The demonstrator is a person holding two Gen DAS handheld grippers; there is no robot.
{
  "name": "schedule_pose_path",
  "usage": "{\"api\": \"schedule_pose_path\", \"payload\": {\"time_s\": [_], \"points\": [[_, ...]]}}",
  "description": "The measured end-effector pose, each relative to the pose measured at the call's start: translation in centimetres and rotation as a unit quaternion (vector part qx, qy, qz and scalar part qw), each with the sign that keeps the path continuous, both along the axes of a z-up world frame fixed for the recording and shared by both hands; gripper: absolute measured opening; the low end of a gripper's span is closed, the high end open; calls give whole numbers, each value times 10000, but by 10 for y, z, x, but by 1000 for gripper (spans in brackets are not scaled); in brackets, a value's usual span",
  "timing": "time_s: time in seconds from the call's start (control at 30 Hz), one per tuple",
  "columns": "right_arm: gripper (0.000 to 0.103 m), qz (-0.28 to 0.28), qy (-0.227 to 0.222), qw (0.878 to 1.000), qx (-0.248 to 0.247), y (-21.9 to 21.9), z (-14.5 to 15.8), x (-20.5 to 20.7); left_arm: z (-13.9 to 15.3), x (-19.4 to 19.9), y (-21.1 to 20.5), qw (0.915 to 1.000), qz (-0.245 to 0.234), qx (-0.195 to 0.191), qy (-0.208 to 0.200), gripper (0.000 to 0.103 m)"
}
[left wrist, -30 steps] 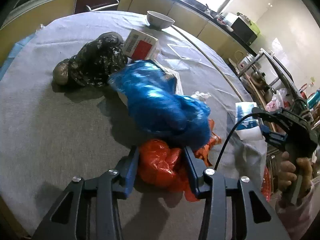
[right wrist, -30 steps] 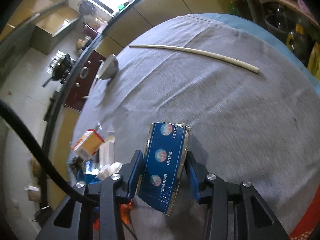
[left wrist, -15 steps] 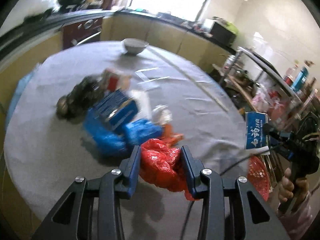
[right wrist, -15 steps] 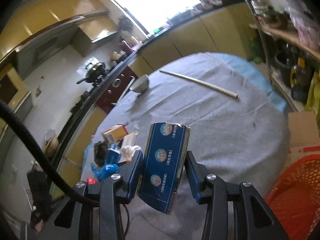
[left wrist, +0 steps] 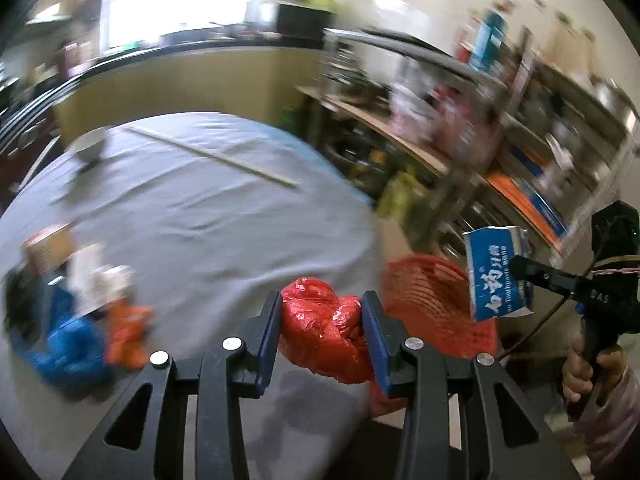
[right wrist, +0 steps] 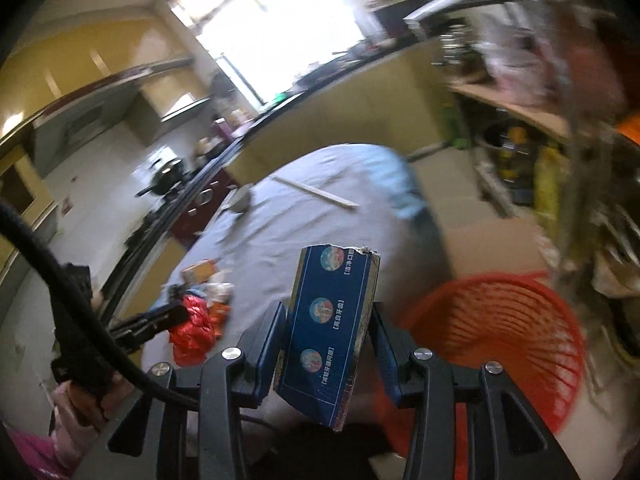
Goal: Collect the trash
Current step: 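Carry both items to the red basket and open both tools over it, then move both tools back over the table toward the remaining bags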
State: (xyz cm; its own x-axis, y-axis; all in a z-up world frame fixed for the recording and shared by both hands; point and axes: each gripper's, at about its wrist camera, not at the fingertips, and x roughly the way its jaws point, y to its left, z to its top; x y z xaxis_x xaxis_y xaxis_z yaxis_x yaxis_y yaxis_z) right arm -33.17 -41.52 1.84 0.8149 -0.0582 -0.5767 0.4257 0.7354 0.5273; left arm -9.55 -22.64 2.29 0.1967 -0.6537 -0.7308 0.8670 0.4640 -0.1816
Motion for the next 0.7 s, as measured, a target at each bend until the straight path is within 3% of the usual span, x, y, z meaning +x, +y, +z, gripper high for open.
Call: {"api": "schedule_pose_path", "payload": {"time_s": [0.2, 0.37, 0.53, 0.6, 0.7], "points": [[46, -510, 301, 9979, 268, -31, -34, -56, -27, -46, -81, 9949, -904, 425, 116, 42], [52, -672, 503, 9950, 548, -45, -61, -73, -58, -81, -126, 9875, -1313, 863, 127, 44], [58, -798, 782, 9903, 822, -53, -81, -72, -83, -90, -140, 9819, -1415, 1250, 136, 54], [60, -816, 798, 9896, 873, -56, -84, -72, -84, -86, -138, 9825, -1331, 1294, 143, 60], [63, -821, 735, 9905, 828, -54, -79, -68, -81, -77, -127, 9846, -1210, 1241, 252, 61]]}}
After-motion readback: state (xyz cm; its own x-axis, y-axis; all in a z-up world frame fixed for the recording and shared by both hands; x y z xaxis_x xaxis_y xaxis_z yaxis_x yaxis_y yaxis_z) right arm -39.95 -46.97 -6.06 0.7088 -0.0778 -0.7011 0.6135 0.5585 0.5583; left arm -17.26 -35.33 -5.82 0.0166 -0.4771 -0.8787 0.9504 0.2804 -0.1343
